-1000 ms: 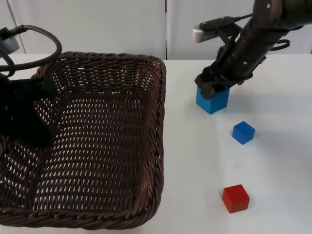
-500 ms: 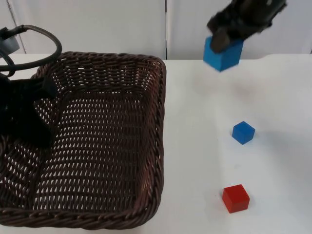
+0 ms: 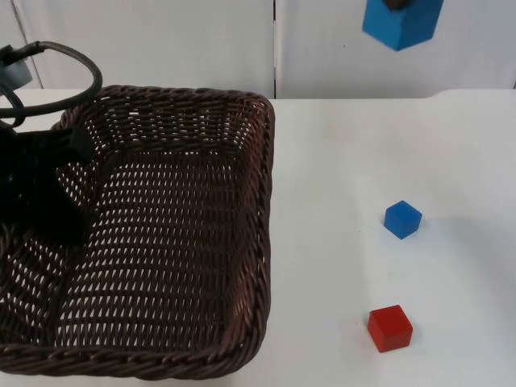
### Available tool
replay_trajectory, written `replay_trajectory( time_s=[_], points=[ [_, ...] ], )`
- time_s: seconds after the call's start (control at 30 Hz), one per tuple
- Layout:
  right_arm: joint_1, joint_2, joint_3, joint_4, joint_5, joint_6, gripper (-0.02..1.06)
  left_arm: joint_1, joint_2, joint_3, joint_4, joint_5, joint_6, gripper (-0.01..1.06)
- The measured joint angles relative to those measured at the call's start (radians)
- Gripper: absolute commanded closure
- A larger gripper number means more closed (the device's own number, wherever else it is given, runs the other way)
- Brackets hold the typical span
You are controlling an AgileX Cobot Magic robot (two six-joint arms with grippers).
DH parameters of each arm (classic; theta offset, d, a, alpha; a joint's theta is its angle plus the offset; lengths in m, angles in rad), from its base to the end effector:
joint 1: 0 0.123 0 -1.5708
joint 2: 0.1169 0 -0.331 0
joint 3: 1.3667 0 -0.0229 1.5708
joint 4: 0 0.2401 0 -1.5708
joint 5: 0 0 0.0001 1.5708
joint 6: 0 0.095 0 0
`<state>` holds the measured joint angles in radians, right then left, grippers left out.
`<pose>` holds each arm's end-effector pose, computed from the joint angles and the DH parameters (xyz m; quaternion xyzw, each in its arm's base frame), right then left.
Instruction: Pick up the basket with the left hand and place the largest block into the basket with the right hand.
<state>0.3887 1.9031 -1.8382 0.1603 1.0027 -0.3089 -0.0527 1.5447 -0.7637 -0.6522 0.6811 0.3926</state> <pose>0.3987 0.1771 0.3715 -0.3057 0.9036 0.0886 0.2867 0.2532 -0.0498 0.2330 -0.0142 0.9698 -0.2062 0.1294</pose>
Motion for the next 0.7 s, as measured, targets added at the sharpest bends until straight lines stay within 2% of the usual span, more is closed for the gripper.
replay_trajectory(
  time_s=[0.57,0.7],
  points=[
    [0.0,-0.021,0.0,0.0,0.046,0.002,1.05,0.0,0.0,0.0,0.0,-0.016,0.0,1.05],
    [0.035,-0.021,0.0,0.0,0.048,0.002,1.05,0.0,0.0,0.0,0.0,-0.018,0.0,1.05]
  ],
)
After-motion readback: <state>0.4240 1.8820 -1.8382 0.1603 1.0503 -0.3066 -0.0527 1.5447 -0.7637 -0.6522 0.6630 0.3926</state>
